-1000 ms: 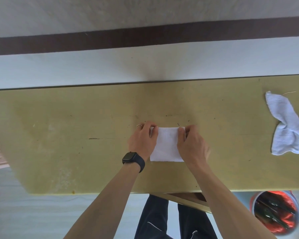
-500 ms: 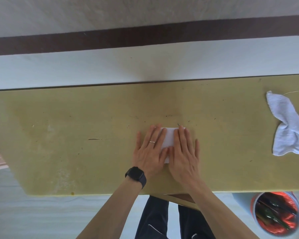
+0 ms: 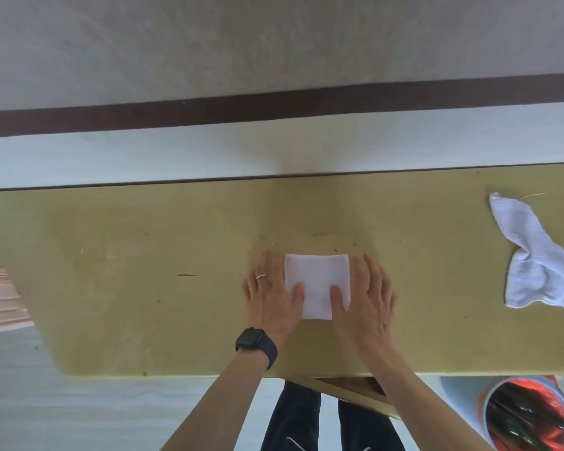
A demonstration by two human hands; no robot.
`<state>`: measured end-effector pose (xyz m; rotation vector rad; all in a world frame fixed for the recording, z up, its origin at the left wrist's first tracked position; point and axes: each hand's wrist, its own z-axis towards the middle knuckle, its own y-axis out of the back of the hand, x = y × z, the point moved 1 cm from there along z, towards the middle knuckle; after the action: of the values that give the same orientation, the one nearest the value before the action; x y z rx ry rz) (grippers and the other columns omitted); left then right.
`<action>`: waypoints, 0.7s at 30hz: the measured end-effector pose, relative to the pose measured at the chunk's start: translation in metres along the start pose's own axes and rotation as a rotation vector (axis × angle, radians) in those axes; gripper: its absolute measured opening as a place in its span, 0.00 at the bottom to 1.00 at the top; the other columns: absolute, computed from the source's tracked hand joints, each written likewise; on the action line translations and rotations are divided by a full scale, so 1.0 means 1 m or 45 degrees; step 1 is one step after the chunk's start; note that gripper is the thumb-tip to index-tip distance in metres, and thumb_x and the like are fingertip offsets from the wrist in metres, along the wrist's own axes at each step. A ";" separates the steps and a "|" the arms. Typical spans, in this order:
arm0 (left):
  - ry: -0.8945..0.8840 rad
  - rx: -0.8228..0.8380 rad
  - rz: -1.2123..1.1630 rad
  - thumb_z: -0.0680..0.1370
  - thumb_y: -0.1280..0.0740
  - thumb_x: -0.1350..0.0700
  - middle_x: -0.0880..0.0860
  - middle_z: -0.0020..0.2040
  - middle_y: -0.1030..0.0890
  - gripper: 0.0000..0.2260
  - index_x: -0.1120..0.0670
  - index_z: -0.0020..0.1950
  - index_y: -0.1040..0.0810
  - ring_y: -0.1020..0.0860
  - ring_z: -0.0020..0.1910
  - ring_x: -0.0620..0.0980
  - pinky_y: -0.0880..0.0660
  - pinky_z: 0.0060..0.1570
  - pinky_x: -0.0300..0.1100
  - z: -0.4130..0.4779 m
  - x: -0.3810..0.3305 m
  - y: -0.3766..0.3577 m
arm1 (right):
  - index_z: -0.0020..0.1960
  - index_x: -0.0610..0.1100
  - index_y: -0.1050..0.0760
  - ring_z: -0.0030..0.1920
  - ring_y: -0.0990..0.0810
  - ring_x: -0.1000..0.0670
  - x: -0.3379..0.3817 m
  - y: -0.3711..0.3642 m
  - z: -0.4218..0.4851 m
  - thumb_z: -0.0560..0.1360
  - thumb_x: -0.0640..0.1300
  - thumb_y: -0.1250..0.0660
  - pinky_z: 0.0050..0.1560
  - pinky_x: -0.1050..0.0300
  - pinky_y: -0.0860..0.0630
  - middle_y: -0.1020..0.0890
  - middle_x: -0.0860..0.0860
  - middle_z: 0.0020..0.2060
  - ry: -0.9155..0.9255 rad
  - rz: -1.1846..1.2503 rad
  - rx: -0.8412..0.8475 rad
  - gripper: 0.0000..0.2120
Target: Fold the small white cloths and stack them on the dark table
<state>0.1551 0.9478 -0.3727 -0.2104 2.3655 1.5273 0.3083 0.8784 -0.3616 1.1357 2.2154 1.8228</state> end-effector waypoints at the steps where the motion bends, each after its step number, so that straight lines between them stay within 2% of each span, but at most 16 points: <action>1: 0.124 -0.008 -0.042 0.79 0.39 0.41 0.56 0.76 0.39 0.29 0.52 0.75 0.40 0.41 0.71 0.57 0.41 0.68 0.53 0.000 -0.007 0.006 | 0.77 0.47 0.45 0.73 0.42 0.46 0.004 0.006 0.002 0.79 0.58 0.40 0.69 0.47 0.40 0.40 0.49 0.75 -0.129 0.078 0.001 0.32; 3: 0.311 0.010 -0.130 0.78 0.38 0.41 0.56 0.68 0.31 0.25 0.54 0.69 0.34 0.35 0.66 0.57 0.35 0.62 0.51 0.002 -0.021 0.012 | 0.73 0.44 0.40 0.66 0.34 0.44 0.013 0.013 0.012 0.77 0.58 0.36 0.63 0.48 0.33 0.33 0.47 0.68 -0.375 0.210 0.061 0.31; 5: 0.467 0.045 -0.264 0.77 0.36 0.41 0.56 0.66 0.29 0.23 0.55 0.66 0.31 0.33 0.65 0.56 0.32 0.61 0.51 0.008 -0.032 0.013 | 0.68 0.42 0.36 0.62 0.30 0.44 0.022 0.015 0.023 0.75 0.57 0.33 0.59 0.48 0.30 0.29 0.46 0.63 -0.551 0.321 0.151 0.29; 7: 0.569 0.069 -0.295 0.76 0.35 0.43 0.56 0.64 0.29 0.22 0.55 0.64 0.30 0.32 0.64 0.56 0.31 0.60 0.51 0.013 -0.038 0.012 | 0.64 0.42 0.34 0.60 0.28 0.43 0.028 0.014 0.030 0.74 0.56 0.31 0.55 0.48 0.28 0.28 0.46 0.59 -0.626 0.348 0.208 0.26; 11: 0.636 0.122 -0.287 0.77 0.35 0.44 0.57 0.64 0.29 0.21 0.56 0.64 0.29 0.32 0.64 0.57 0.30 0.60 0.52 0.018 -0.042 0.013 | 0.58 0.45 0.32 0.52 0.23 0.45 0.031 0.011 0.036 0.72 0.51 0.30 0.46 0.50 0.24 0.24 0.50 0.51 -0.702 0.427 0.279 0.20; 14: 0.621 0.174 -0.375 0.78 0.35 0.47 0.55 0.61 0.26 0.17 0.54 0.62 0.27 0.29 0.62 0.56 0.29 0.61 0.51 0.019 -0.043 0.016 | 0.53 0.48 0.29 0.43 0.23 0.51 0.028 0.014 0.034 0.72 0.48 0.31 0.38 0.55 0.28 0.23 0.54 0.44 -0.732 0.576 0.307 0.13; 16: 0.601 0.192 -0.515 0.78 0.34 0.49 0.53 0.57 0.22 0.12 0.52 0.59 0.28 0.24 0.55 0.55 0.26 0.57 0.50 0.016 -0.042 0.019 | 0.51 0.49 0.29 0.41 0.24 0.55 0.027 0.017 0.030 0.72 0.47 0.32 0.38 0.55 0.29 0.23 0.56 0.42 -0.696 0.650 0.303 0.10; 18: 0.621 0.178 -0.789 0.77 0.32 0.54 0.52 0.53 0.22 0.11 0.51 0.56 0.31 0.22 0.48 0.52 0.24 0.47 0.46 0.010 -0.040 0.026 | 0.52 0.49 0.28 0.42 0.24 0.56 0.028 0.021 0.026 0.73 0.48 0.31 0.40 0.56 0.29 0.23 0.57 0.43 -0.655 0.734 0.296 0.10; 19: 0.646 0.184 -0.916 0.76 0.31 0.55 0.51 0.52 0.23 0.13 0.51 0.57 0.32 0.23 0.47 0.51 0.25 0.44 0.45 0.007 -0.038 0.030 | 0.53 0.50 0.28 0.42 0.24 0.56 0.028 0.023 0.023 0.74 0.47 0.31 0.41 0.56 0.29 0.22 0.57 0.44 -0.645 0.781 0.295 0.10; 21: 0.671 0.228 -1.061 0.75 0.29 0.57 0.49 0.51 0.23 0.15 0.51 0.58 0.30 0.23 0.49 0.51 0.26 0.47 0.44 0.004 -0.034 0.038 | 0.55 0.49 0.27 0.44 0.23 0.55 0.029 0.030 0.019 0.75 0.47 0.32 0.41 0.57 0.29 0.21 0.56 0.45 -0.621 0.878 0.282 0.10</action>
<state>0.1764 0.9657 -0.3296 -1.4837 2.2474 0.9069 0.3106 0.9112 -0.3297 2.3097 1.8859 1.2281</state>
